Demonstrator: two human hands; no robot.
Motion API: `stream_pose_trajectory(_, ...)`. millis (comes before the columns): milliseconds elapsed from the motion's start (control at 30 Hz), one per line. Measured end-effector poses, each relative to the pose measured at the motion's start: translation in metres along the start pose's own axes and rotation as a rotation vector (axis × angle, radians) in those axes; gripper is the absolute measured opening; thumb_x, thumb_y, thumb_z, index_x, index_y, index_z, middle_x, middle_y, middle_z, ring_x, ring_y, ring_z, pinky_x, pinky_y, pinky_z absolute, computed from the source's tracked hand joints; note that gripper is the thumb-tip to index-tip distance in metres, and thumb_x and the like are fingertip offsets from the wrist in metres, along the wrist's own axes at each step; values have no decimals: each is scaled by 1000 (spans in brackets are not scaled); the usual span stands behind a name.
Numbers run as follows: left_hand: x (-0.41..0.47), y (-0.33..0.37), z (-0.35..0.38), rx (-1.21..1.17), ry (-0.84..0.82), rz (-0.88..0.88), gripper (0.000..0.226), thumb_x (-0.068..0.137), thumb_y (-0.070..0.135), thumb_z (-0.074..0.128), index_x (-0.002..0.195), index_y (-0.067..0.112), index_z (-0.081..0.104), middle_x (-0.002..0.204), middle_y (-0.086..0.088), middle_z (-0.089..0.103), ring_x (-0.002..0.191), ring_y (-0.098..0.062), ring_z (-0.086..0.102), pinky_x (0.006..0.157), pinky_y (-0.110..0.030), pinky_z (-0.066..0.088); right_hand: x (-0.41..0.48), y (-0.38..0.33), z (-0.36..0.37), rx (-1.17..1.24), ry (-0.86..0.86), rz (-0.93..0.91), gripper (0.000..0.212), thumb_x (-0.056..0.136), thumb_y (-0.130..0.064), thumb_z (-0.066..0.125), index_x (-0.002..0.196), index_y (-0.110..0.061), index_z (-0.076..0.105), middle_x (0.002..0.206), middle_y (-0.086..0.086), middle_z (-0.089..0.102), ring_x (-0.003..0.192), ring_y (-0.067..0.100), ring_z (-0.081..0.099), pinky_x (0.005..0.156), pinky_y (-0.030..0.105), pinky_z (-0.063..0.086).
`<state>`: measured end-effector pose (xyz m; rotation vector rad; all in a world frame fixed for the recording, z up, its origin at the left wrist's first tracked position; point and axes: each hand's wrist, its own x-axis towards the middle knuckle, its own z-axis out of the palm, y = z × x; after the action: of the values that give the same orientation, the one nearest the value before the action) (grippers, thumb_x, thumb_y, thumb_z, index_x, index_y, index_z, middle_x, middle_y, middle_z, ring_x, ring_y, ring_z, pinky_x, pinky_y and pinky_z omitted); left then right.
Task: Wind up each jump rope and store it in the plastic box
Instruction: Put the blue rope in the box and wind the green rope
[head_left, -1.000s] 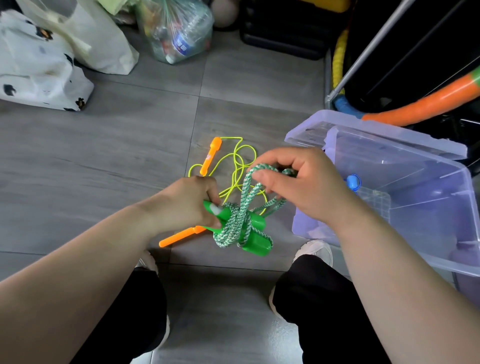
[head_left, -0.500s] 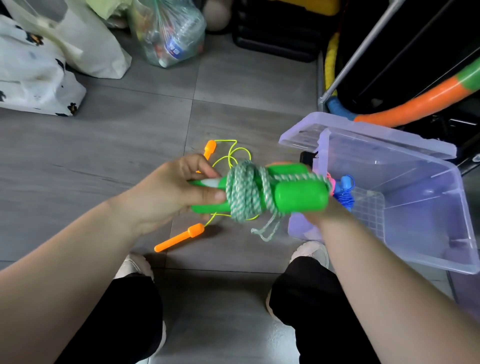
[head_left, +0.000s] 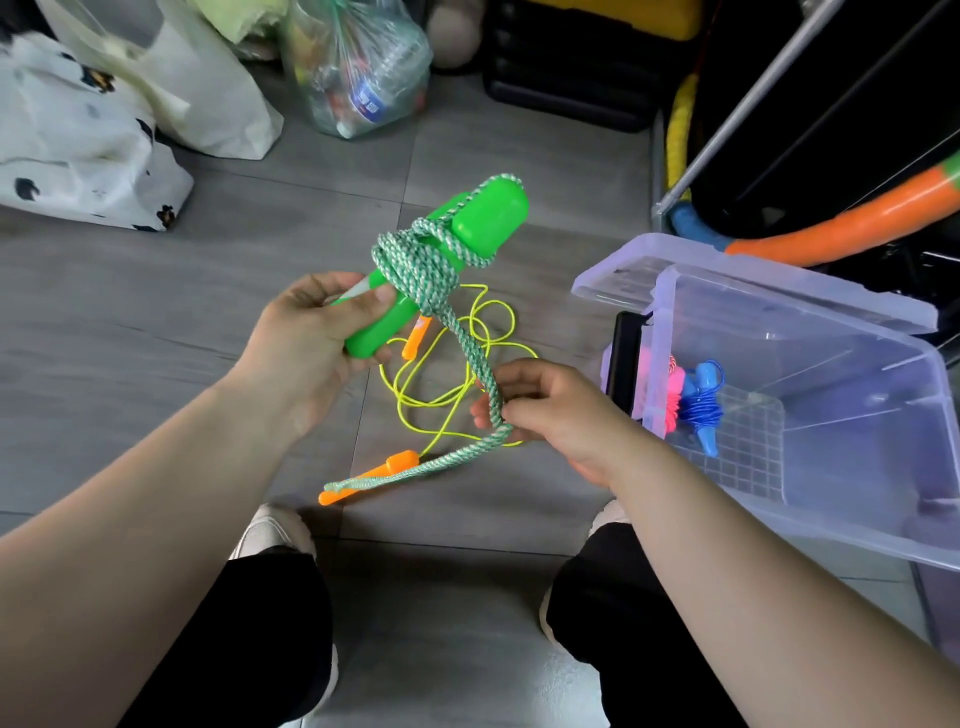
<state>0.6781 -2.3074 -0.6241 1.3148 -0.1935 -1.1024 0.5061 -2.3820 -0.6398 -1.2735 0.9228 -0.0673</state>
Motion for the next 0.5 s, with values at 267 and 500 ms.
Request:
stream_pose_trajectory(267, 0, 6, 1, -61, -91, 7, 18, 87, 3, 45, 91, 16, 58, 60, 8, 70, 52, -6, 64, 44, -13, 45, 1, 4, 0, 102, 95, 83, 37, 85, 16, 36, 75, -13, 56, 65, 3, 58, 36, 2, 54, 41, 14, 47)
stream_pose_trajectory(500, 7, 8, -10, -47, 0, 44, 18, 89, 4, 46, 88, 17, 58, 56, 9, 69, 49, -5, 63, 44, -13, 44, -3, 2, -4, 22, 51, -12, 21, 90, -16, 48, 70, -16, 55, 52, -1, 53, 28, 3, 26, 34, 12, 19)
